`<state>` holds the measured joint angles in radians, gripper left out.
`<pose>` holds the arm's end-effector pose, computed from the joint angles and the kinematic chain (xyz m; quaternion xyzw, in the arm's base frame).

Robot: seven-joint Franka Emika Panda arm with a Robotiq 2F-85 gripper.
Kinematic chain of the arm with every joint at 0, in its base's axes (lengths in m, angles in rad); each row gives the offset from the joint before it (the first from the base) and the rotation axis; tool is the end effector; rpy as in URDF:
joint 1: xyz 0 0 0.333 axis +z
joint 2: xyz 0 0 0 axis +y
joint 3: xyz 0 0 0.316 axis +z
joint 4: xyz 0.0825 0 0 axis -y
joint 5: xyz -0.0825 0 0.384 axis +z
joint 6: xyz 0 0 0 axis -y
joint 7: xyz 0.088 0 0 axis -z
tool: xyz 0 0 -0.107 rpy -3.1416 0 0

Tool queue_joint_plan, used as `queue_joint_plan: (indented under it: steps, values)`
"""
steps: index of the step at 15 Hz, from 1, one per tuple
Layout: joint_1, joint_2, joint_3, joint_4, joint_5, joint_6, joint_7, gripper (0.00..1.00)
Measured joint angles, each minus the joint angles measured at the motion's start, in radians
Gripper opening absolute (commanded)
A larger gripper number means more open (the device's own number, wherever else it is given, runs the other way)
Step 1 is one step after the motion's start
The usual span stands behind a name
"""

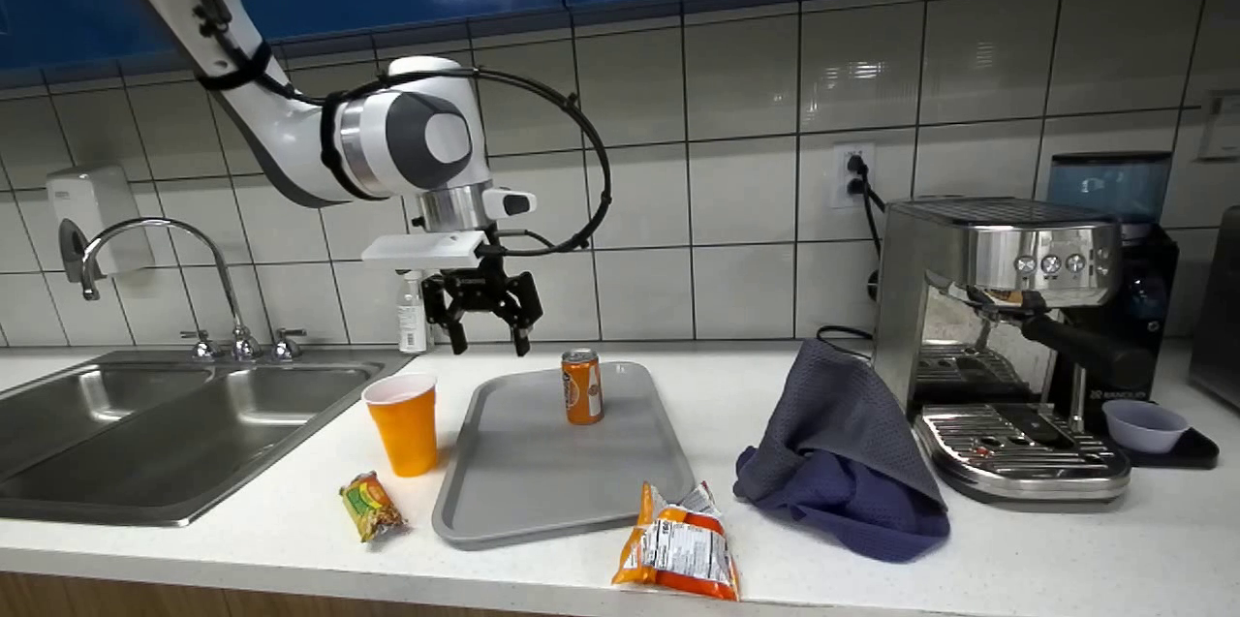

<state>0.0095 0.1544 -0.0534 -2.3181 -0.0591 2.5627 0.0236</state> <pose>0.5298 -0.0224 0.2840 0.9987 -0.0092 0.0449 0.0218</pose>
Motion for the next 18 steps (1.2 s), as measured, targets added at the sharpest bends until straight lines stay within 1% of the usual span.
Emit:
queue_joint_plan:
  steps: [10,18]
  values:
    - [0.035,-0.111,0.058,-0.144,-0.006,0.001,0.001,1.00]
    - [0.058,-0.121,0.085,-0.181,-0.050,0.024,0.016,1.00]
